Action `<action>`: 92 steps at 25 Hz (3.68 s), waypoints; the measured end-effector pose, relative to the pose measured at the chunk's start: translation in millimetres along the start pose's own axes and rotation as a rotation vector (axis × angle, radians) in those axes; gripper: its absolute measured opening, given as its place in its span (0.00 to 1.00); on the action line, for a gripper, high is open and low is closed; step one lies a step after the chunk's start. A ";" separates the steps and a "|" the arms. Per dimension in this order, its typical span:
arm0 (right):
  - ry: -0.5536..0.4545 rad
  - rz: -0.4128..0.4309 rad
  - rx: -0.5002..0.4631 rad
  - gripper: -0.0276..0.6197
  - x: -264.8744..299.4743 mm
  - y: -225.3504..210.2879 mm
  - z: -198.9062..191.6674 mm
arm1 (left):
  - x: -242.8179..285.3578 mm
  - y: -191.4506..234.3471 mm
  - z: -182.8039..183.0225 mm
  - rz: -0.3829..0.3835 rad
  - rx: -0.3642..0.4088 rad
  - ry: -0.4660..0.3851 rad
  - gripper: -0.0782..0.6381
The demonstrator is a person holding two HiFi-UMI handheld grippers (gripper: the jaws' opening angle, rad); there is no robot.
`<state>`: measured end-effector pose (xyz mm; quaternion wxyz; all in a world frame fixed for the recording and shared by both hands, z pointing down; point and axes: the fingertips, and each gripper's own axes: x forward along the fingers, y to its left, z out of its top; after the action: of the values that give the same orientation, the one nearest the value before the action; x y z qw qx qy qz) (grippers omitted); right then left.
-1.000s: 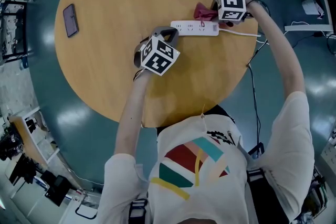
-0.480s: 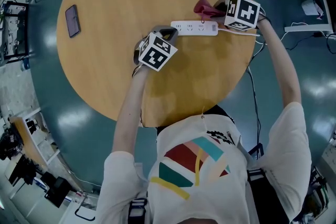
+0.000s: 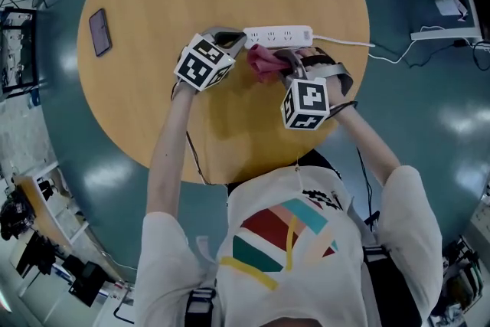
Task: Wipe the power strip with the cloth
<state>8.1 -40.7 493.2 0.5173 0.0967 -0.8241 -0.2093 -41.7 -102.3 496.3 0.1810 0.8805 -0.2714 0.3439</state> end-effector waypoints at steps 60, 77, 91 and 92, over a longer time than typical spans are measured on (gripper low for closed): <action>0.368 -0.283 0.058 0.10 -29.2 -19.1 -154.8 | 21.5 -25.4 0.5 0.093 0.336 0.059 0.17; 0.230 -0.197 0.316 0.10 -46.1 8.1 -117.4 | 1.9 -23.1 -6.3 0.110 0.188 -0.068 0.62; 0.118 -0.092 0.588 0.10 -40.3 29.5 -107.3 | 42.2 -27.3 -25.6 0.046 0.239 0.007 0.61; 0.086 -0.089 0.596 0.10 -43.6 25.0 -109.8 | 46.0 -29.8 -24.7 0.058 0.232 0.001 0.61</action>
<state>127.1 -28.9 510.3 0.4911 0.2891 -0.8214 0.0236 -7.9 -82.6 542.0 0.0679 0.8873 -0.2548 0.3783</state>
